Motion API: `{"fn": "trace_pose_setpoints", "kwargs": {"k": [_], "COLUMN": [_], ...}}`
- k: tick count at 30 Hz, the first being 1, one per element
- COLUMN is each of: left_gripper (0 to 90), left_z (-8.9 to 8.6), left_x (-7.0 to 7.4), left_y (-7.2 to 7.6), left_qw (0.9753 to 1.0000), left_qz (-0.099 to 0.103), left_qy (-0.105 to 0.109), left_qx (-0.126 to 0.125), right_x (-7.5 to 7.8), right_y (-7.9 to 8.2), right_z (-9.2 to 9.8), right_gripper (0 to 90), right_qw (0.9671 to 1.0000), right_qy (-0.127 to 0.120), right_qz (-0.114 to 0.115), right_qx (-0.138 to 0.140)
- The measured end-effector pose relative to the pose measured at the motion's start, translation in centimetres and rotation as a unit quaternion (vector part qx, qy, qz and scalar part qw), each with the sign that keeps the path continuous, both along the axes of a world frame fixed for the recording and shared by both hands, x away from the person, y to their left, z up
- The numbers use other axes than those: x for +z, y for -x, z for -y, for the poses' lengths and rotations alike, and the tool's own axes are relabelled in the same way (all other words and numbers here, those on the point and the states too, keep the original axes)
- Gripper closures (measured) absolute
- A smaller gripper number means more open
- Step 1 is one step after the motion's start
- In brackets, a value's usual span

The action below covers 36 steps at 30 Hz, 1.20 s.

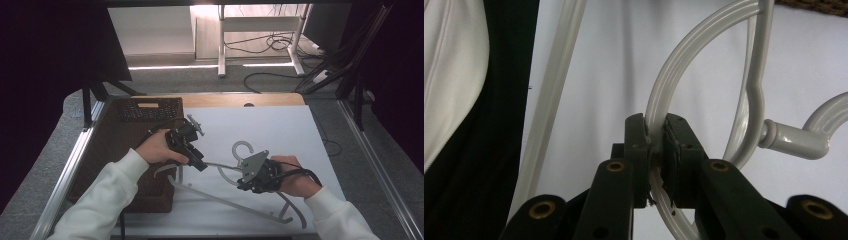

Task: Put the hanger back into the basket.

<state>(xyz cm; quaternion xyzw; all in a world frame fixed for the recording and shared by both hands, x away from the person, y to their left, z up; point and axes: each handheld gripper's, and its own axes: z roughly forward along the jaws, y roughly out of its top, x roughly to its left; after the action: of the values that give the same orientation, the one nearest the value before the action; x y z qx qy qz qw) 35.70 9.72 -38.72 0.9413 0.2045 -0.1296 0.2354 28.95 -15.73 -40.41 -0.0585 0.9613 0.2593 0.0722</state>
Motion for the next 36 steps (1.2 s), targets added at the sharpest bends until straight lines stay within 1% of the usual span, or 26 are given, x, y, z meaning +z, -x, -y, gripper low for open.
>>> {"fn": "trace_pose_setpoints", "kwargs": {"k": [1,2,4,5,6,7,9,10,12,15,18,19,20,22,25,26,27,28,29,30,31,33,34,36], "left_gripper": [58.5,62.9,72.1,76.9,77.4,78.3,79.4,79.9,81.1,81.4,81.5,81.5,81.5,81.6,81.6,81.6,81.6,81.6,81.6,81.6,81.6,81.6,81.6,81.5], "left_z": [0.1,0.2,0.3,0.3,0.3,0.2,0.1,0.0,-0.1,-0.3,-0.6,-0.8,-1.0,-1.3,-1.6,-1.8,-2.0,-2.1,-2.4,-2.7,-2.9,-3.2,-3.4,-3.9], "left_x": [-0.1,-0.2,-0.2,-0.2,-0.2,-0.2,-0.2,-0.2,0.1,0.4,0.5,0.6,0.7,0.8,0.9,1.0,1.1,1.1,1.1,1.2,1.2,1.3,1.4,1.7], "left_y": [0.0,0.0,-0.1,-0.1,-0.1,-0.1,-0.1,0.0,0.1,0.2,0.3,0.3,0.3,0.3,0.4,0.4,0.3,0.4,0.2,0.1,0.1,0.2,0.2,0.3], "left_qw": [1.0,0.9999,0.9998,0.9998,0.9997,0.9996,0.9995,0.9994,0.9992,0.9992,0.9983,0.9979,0.9974,0.9969,0.9963,0.9963,0.9971,0.9964,0.9965,0.9965,0.9963,0.995,0.9943,0.9931], "left_qz": [-0.004,-0.008,-0.017,-0.018,-0.022,-0.024,-0.025,-0.027,-0.025,-0.019,-0.025,-0.024,-0.023,-0.02,-0.015,-0.012,-0.004,-0.004,-0.001,0.002,0.004,0.006,0.008,0.012], "left_qy": [-0.003,-0.005,-0.002,-0.001,0.0,0.001,0.005,0.009,0.021,0.031,0.052,0.061,0.068,0.076,0.083,0.083,0.075,0.08,0.078,0.077,0.079,0.089,0.095,0.103], "left_qx": [0.0,-0.004,-0.007,-0.008,-0.01,-0.012,-0.019,-0.019,-0.021,-0.017,-0.003,0.0,0.004,0.012,0.018,0.021,0.014,0.028,0.029,0.031,0.034,0.043,0.048,0.055], "right_x": [0.0,0.1,0.0,0.0,0.0,0.0,0.0,0.0,0.1,0.3,0.4,0.4,0.4,0.5,0.8,0.8,0.9,1.1,1.3,1.7,2.1,2.9,3.3,3.7], "right_y": [0.0,0.0,-0.1,-0.1,-0.1,-0.2,-0.2,-0.2,-0.2,-0.3,-0.4,-0.4,-0.4,-0.5,-0.6,-0.7,-0.8,-0.8,-0.8,-0.7,-0.8,-0.8,-0.7,-0.6], "right_z": [0.0,0.0,0.0,0.0,0.0,0.0,0.1,0.1,0.2,0.4,0.5,0.5,0.5,0.5,0.7,0.7,0.8,0.9,1.0,1.3,1.5,2.1,2.4,2.8], "right_gripper": [80.7,80.7,80.7,80.7,80.7,80.6,80.4,80.3,79.8,79.3,78.7,78.5,78.3,77.3,75.6,73.5,68.6,63.3,57.3,54.4,51.8,48.9,47.9,45.9], "right_qw": [1.0,1.0,1.0,1.0,1.0,1.0,1.0,1.0,1.0,0.9998,0.9996,0.9995,0.9995,0.9991,0.9982,0.9979,0.9974,0.9964,0.9946,0.9912,0.9873,0.9804,0.978,0.9751], "right_qy": [-0.001,-0.001,0.002,0.002,0.002,0.002,0.001,0.0,-0.004,-0.012,-0.015,-0.016,-0.019,-0.028,-0.04,-0.045,-0.05,-0.059,-0.07,-0.09,-0.114,-0.148,-0.158,-0.166], "right_qz": [-0.001,-0.001,0.001,0.003,0.001,0.003,0.004,0.004,0.004,0.009,0.011,0.013,0.009,0.007,0.008,0.005,0.005,0.011,0.02,0.023,0.017,0.007,0.007,0.006], "right_qx": [-0.001,-0.002,-0.005,-0.004,-0.008,-0.003,-0.002,-0.002,-0.006,-0.015,-0.019,-0.022,-0.024,-0.031,-0.045,-0.047,-0.052,-0.06,-0.075,-0.094,-0.11,-0.129,-0.136,-0.147]}}
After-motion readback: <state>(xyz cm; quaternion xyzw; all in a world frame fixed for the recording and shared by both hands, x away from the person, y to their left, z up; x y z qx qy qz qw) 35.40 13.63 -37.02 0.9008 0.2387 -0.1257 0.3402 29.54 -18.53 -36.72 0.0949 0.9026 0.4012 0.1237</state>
